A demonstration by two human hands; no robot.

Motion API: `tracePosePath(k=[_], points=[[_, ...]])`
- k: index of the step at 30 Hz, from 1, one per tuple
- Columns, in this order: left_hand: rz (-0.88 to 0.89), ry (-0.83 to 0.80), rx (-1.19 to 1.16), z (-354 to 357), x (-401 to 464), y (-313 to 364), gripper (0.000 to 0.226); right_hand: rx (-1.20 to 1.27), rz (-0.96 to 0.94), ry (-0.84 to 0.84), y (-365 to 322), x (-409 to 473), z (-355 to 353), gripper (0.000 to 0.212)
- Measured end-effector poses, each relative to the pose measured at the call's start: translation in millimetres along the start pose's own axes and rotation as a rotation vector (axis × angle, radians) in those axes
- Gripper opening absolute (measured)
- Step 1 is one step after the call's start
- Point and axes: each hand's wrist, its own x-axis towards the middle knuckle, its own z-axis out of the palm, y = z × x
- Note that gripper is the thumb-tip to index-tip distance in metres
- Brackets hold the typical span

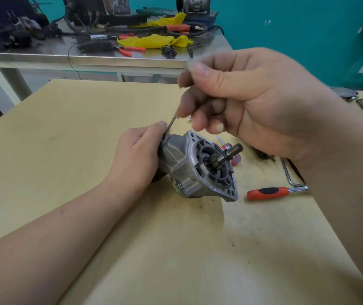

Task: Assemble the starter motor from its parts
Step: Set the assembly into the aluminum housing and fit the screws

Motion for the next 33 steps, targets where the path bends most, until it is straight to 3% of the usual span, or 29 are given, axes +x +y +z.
tracePosePath(k=[4, 9, 17, 21, 25, 29, 33], points=[[0.01, 0.009, 0.003, 2, -1, 1, 0.054, 0.152, 0.005, -0.127, 10, 6, -13, 0.023], [0.03, 0.013, 0.022, 0, -1, 0, 0.062, 0.138, -0.01, -0.159, 21, 9, -20, 0.02], [-0.016, 0.035, -0.032, 2, 1, -4, 0.057, 0.038, -0.072, -0.02, 29, 12, -22, 0.024], [-0.01, 0.035, -0.001, 1, 2, -6, 0.07, 0.024, -0.115, 0.035, 28, 12, -17, 0.022], [-0.028, 0.033, -0.002, 0, 4, -7, 0.074, -0.155, -0.205, 0.157, 22, 11, -8, 0.018], [-0.047, 0.032, -0.03, -1, 5, -11, 0.079, -0.715, -0.443, 0.387, 23, 7, 1, 0.033], [-0.044, 0.03, -0.032, -2, 5, -12, 0.085, -1.111, -0.567, 0.487, 18, 3, 3, 0.044]])
